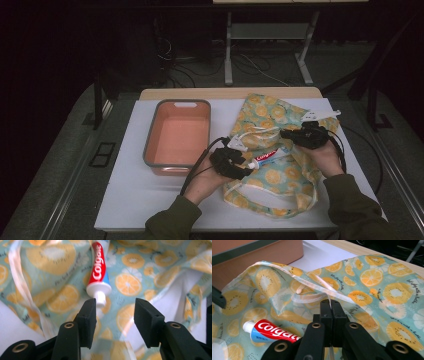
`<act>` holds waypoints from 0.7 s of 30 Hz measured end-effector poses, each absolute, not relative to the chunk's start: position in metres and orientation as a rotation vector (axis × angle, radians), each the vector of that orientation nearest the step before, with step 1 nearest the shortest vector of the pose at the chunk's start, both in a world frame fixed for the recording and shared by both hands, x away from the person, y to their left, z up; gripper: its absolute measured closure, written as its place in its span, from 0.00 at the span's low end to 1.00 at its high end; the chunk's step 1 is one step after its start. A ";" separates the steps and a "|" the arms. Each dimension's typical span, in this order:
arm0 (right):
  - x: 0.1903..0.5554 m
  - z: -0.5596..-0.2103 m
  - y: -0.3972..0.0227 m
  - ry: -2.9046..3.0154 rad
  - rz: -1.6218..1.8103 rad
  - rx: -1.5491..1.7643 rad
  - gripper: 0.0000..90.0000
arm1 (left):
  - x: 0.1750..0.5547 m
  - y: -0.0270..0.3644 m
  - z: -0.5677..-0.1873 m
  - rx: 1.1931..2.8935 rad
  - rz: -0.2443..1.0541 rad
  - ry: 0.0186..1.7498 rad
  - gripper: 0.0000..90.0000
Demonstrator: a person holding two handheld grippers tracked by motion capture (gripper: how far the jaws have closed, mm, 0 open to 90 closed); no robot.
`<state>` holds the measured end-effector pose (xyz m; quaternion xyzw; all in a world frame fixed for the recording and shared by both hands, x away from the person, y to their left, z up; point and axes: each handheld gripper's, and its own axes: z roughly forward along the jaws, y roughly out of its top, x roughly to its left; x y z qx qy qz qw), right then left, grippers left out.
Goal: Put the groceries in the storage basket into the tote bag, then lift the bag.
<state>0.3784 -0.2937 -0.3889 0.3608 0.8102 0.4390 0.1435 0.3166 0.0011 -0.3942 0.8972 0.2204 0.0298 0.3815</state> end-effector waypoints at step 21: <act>0.381 -0.395 -0.292 2.364 1.250 1.049 1.00 | 0.301 0.013 -0.435 2.447 0.118 0.616 0.61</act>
